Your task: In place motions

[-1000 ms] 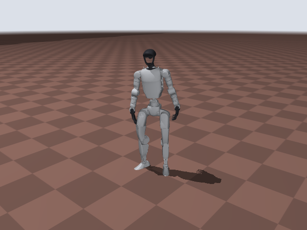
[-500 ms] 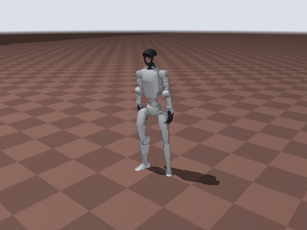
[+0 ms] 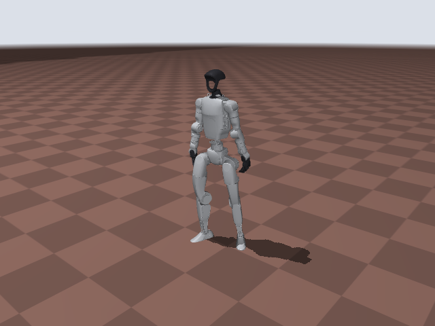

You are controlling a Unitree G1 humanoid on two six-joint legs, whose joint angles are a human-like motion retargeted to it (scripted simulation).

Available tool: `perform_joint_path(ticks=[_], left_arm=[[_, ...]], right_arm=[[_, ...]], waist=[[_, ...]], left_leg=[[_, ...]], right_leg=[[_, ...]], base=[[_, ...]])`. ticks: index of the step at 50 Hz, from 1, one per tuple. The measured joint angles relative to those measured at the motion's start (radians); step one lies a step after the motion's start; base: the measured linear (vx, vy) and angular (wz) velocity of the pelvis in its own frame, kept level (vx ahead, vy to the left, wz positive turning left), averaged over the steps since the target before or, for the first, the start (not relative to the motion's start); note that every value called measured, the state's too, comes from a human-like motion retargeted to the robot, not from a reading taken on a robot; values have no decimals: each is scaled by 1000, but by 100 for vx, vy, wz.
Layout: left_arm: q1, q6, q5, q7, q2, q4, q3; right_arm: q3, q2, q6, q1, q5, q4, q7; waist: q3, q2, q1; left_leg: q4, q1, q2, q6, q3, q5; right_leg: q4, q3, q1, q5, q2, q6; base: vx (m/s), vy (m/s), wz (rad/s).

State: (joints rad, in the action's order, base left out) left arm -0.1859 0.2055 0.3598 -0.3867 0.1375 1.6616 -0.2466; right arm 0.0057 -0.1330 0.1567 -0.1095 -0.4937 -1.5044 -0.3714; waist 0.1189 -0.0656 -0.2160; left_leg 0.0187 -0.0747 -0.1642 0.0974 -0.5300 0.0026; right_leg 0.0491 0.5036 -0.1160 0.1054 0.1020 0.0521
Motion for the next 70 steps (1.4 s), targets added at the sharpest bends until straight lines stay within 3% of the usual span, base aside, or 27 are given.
perform_joint_path(ticks=[17, 31, 54, 70], left_arm=[[73, -18, 57, -41, -19, -97, 47], [70, -18, 65, -40, -29, -88, 51], [74, -15, 60, -28, -35, -71, 30], [75, -23, -16, 25, -38, -43, -14]], right_arm=[[-38, -21, 31, 30, -21, -123, 45], [-87, -38, 60, 63, 22, -179, 40], [-34, -29, 17, 72, -15, -90, 23], [-48, -35, -9, 95, -32, -56, 13]], waist=[[-10, -32, -70], [-9, -18, -52], [16, 12, 98], [-12, 49, 199]], left_leg=[[0, -19, -10, 4, -57, -29], [0, -15, -2, 6, -44, -41], [-20, 81, 52, 1, 119, -8], [-29, 107, 95, 3, 205, 28]], right_leg=[[8, -63, -33, 12, -15, 2], [10, -49, -24, 5, -6, 5], [-14, 121, 46, -31, 52, 12], [-44, 237, 120, -42, 76, 19]], base=[[-6, 0, -24], [1, 0, 4], [12, 19, 44], [-2, 9, 39]])
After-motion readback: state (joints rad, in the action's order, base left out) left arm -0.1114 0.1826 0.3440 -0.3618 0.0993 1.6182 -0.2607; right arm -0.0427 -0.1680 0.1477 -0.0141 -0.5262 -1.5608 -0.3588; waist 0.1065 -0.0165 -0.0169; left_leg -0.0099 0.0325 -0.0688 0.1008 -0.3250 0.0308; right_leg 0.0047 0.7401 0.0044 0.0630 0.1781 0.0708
